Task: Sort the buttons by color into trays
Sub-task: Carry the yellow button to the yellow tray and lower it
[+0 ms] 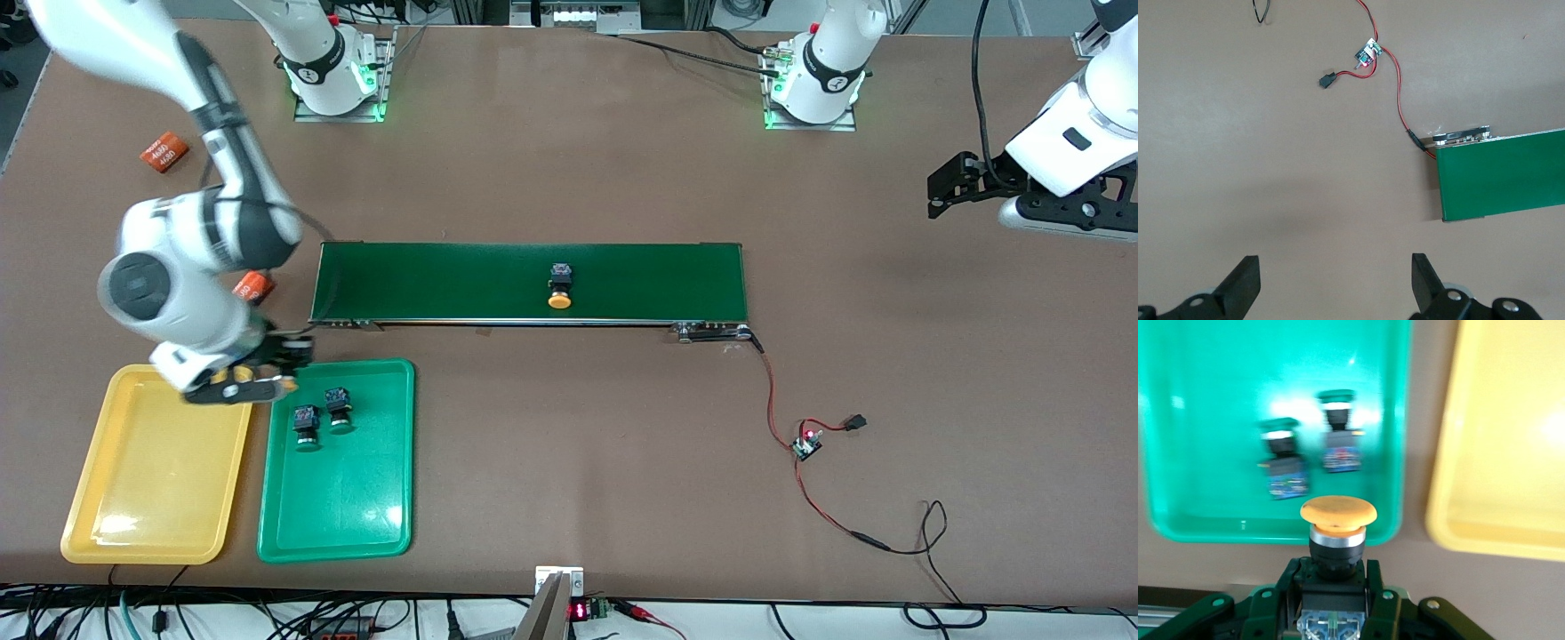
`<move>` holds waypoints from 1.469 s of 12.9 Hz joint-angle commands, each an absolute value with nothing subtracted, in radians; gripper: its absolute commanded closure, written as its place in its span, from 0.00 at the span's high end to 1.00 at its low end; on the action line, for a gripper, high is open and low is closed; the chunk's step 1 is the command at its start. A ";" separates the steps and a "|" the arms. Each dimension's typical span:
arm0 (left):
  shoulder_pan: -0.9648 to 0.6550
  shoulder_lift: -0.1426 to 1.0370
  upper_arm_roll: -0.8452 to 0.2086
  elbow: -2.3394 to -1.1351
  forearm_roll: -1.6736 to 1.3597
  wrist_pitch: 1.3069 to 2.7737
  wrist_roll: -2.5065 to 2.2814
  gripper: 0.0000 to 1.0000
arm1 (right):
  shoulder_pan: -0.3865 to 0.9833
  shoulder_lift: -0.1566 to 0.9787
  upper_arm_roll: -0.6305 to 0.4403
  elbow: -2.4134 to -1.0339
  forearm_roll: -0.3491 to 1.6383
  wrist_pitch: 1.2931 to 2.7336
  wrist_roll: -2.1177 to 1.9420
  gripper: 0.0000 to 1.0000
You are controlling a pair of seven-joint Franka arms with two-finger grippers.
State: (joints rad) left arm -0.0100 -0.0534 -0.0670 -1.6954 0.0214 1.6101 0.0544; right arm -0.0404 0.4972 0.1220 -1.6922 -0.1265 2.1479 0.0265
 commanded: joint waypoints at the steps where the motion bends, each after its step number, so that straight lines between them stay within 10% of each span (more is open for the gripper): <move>1: -0.014 -0.035 -0.066 -1.660 0.014 1.585 0.064 1.00 | -0.151 0.580 0.124 -1.623 -0.110 2.135 -0.160 0.07; 11: -0.012 -0.037 -0.067 -1.658 0.014 1.563 0.066 1.00 | -0.229 0.770 -0.026 -1.486 -0.118 2.401 -0.520 0.12; 13: -0.012 -0.035 -0.067 -1.657 0.012 1.563 0.066 1.00 | -0.224 0.770 -0.026 -1.486 -0.115 2.402 -0.520 0.71; 15: -0.012 -0.037 -0.066 -1.658 0.012 1.563 0.066 1.00 | -0.222 0.758 -0.026 -1.489 -0.112 2.396 -0.526 1.00; 19: -0.014 -0.035 -0.067 -1.657 0.012 1.563 0.066 1.00 | -0.172 0.639 -0.025 -1.548 -0.060 2.256 -0.511 1.00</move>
